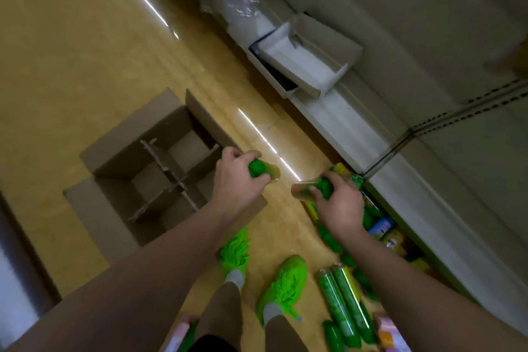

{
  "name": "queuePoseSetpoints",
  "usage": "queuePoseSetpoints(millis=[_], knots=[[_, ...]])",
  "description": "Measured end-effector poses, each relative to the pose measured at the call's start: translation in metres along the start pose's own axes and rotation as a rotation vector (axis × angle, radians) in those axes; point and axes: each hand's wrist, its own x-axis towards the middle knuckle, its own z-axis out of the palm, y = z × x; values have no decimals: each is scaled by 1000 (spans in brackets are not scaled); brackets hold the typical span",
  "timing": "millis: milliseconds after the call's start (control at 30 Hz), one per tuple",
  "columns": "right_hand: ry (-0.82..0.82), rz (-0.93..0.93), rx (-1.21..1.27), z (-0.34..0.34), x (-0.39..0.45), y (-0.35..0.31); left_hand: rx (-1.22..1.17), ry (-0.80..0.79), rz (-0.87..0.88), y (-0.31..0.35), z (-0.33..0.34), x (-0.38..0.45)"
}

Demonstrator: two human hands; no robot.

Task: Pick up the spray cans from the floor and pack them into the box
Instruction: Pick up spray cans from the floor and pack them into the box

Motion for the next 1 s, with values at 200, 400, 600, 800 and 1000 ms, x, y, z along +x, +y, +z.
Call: queuePoseSetpoints(millis=[200,400,600,800,1000], knots=[[-30,-124,79,-27,-4,-54,-45,69,-112,-38,-68,-22],[-23,-248,59,-29,-2,-110,-88,193,-221,-86,-97,-29],[-136,-341,46,14,18,-156,-148,177,-345,-133,-78,-32],[-293,-432,-114,88,47,-179,-176,131,-423,-176,-33,-18],[-410,-454,-308,166,82,-177,-182,71,-472,-215,15,6]])
